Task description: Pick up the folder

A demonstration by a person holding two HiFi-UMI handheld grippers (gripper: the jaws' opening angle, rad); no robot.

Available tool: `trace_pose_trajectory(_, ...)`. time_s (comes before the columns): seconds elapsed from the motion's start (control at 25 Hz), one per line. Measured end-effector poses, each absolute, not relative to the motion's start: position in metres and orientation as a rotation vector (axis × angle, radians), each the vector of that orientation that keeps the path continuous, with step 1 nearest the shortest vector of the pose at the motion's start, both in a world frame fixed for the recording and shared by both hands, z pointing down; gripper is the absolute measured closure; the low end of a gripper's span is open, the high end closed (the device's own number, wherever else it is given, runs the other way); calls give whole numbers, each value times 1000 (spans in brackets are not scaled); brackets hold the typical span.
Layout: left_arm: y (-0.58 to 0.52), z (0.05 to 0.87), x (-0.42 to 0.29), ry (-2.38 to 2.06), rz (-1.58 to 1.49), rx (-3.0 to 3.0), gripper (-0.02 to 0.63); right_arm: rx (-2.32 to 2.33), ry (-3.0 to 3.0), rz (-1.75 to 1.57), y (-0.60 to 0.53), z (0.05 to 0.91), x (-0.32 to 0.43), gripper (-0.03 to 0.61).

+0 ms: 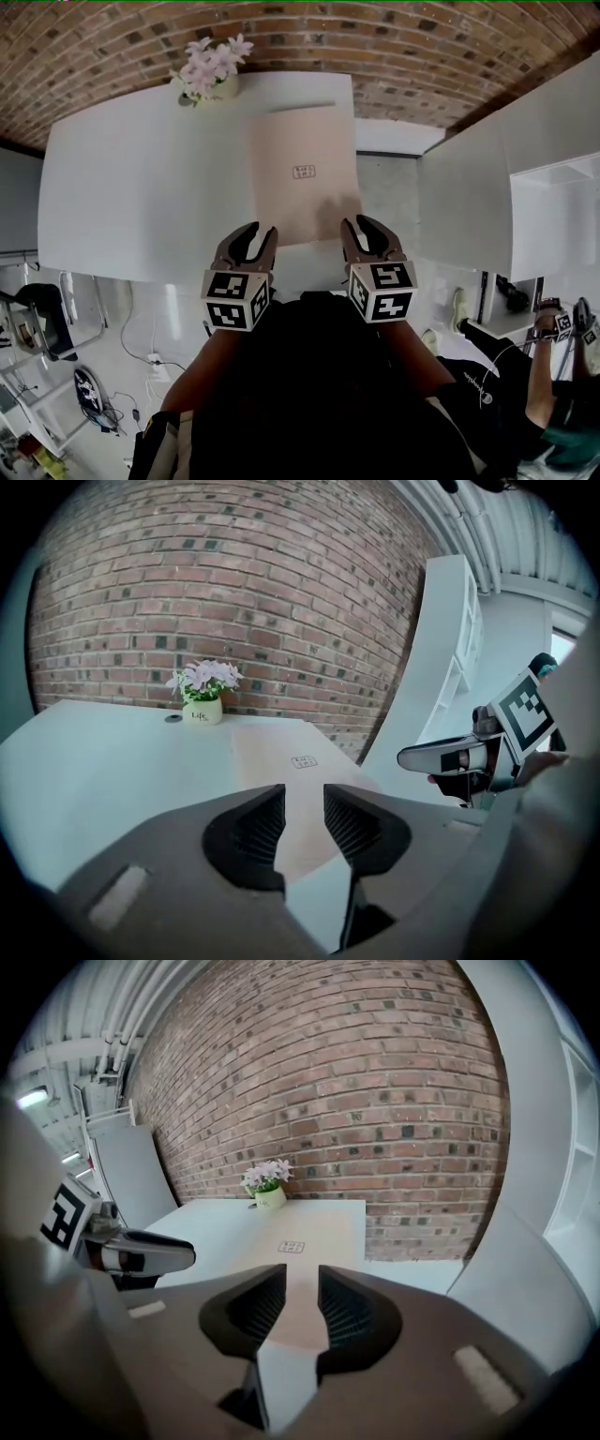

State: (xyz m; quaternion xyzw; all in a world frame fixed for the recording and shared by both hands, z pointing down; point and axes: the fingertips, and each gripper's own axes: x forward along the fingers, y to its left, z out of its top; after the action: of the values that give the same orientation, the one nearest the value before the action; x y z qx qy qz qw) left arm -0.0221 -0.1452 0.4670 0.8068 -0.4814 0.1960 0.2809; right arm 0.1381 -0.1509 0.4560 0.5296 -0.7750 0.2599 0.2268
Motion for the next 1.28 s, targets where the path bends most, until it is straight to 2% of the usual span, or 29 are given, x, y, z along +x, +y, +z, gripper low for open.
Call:
trace_pose_trajectory(0.24, -158, 495, -30, -1289, 538, 2086, 381, 1415, -2094, 751, -165, 482, 147, 397)
trace_pose_trajectory(0.4, -165, 510, -32, -1295, 536, 2039, 347, 1386, -2070, 796, -172, 501, 154, 368)
trace_pose_trajectory(0.92, -180, 547, -37, -1281, 581, 1926, 321, 1324, -2079, 947, -192, 533, 154, 284)
trace_pose_trajectory(1.28, -189, 562, -37, -1243, 572, 1885, 298, 1271, -2097, 1023, -197, 546, 151, 264)
